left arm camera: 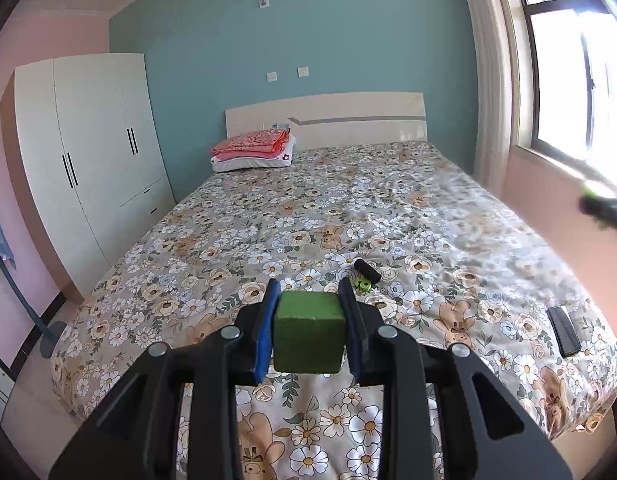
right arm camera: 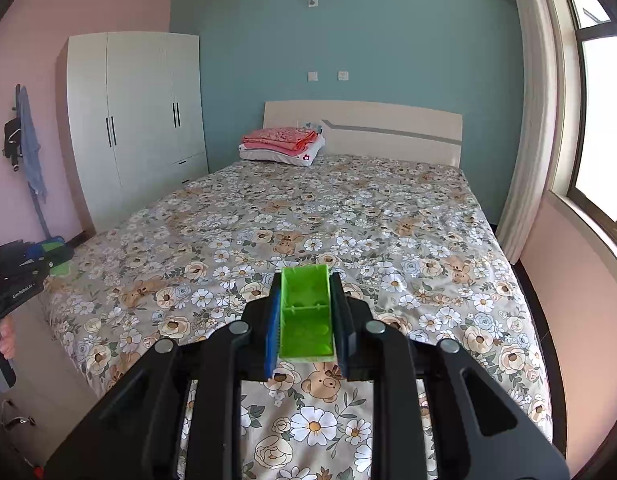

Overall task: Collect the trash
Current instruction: 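Carry the green cube and lime brick with both tools over the white bin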

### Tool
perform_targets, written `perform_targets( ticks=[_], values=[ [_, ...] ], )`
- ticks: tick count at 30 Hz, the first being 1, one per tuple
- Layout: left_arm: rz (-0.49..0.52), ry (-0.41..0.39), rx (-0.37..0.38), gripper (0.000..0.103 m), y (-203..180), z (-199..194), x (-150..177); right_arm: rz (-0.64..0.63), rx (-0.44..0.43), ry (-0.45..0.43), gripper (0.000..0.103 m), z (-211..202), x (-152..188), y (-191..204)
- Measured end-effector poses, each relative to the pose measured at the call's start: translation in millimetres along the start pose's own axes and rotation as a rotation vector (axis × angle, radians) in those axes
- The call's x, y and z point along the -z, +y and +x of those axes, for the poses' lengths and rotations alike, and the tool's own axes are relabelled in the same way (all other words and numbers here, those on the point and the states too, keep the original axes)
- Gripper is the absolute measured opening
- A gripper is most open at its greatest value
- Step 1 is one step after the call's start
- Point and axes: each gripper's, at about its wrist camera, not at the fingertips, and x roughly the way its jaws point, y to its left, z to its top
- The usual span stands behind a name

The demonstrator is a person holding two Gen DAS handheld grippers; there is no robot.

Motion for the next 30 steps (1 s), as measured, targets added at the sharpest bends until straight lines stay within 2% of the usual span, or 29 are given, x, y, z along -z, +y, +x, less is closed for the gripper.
perform_targets(
  ticks=[7,16,22,30],
  values=[
    [0.032,-0.027,-0.026,0.032,-3.8,-49.7,23.2,-0.038,-0.049,0.006,0.023,-52.7,30.2,27.3],
    [0.079,0.007,0.009,0.032,-14.7,-76.3,85.4,-0.077,-0.125,0.055,0.023,-78.2,104.5,66.8],
    [0.102,0.091,0.071,0.032,-23.1,-67.4,144.2,-0.081,-0.190,0.115,0.023,-75.0,159.4,91.0],
    [0.104,0.259,0.171,0.032,-33.8,-38.5,232.3,-0.077,-0.267,0.246,0.023,-49.4,239.1,121.6]
  ],
)
